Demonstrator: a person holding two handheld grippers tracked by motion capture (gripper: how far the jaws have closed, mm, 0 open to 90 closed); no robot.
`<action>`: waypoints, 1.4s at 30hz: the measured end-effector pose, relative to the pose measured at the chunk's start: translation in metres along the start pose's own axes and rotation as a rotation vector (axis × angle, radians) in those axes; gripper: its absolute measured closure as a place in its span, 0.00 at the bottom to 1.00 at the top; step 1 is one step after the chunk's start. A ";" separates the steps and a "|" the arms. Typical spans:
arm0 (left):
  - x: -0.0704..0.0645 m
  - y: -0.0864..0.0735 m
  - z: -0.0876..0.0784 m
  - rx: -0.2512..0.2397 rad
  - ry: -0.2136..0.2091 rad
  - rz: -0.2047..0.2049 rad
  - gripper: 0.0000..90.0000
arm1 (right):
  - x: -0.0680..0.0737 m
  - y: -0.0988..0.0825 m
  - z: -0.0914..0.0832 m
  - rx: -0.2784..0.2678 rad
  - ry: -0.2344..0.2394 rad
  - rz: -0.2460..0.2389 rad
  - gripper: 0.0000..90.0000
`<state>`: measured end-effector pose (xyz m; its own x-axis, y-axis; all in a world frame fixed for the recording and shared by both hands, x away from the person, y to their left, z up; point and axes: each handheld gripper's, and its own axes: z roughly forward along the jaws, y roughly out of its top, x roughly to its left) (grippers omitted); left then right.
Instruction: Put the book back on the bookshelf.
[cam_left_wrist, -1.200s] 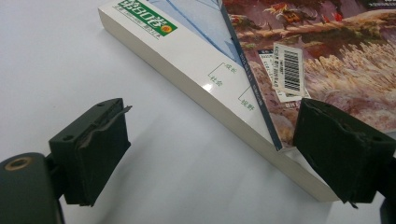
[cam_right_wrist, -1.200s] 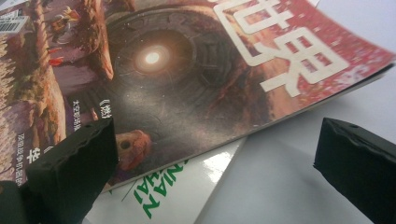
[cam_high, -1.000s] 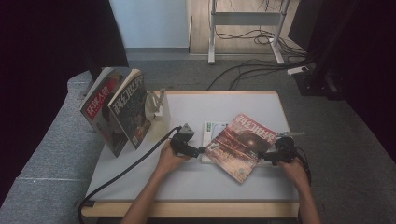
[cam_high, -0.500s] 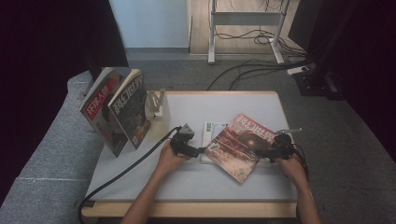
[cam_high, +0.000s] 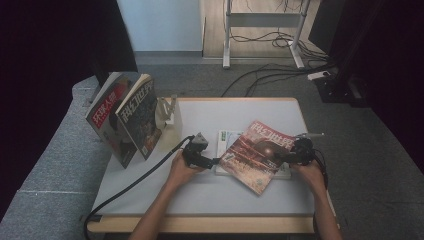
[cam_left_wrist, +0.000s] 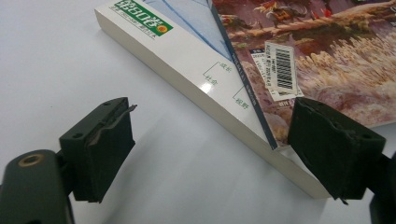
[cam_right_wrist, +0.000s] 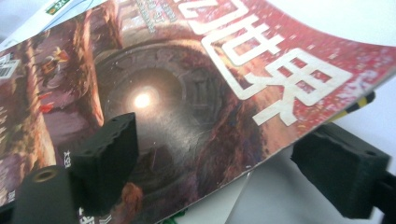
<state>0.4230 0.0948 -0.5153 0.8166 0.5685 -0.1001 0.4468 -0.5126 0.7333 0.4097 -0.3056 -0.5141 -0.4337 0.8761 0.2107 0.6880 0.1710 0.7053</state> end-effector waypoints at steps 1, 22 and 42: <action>0.000 0.000 0.000 0.000 0.003 0.003 0.16 | 0.001 0.001 0.000 -0.004 -0.009 -0.003 0.19; 0.000 0.000 0.000 0.001 0.000 -0.003 0.16 | 0.010 0.014 -0.019 -0.137 -0.078 -0.077 0.85; -0.001 0.004 -0.005 -0.043 -0.057 -0.004 0.21 | 0.051 0.044 -0.051 -0.249 -0.029 -0.227 0.88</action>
<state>0.4218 0.0954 -0.5093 0.8348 0.5325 -0.1400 0.4348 -0.4816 0.7609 0.3877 -0.2761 -0.4381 -0.5407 0.8411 0.0124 0.4106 0.2511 0.8766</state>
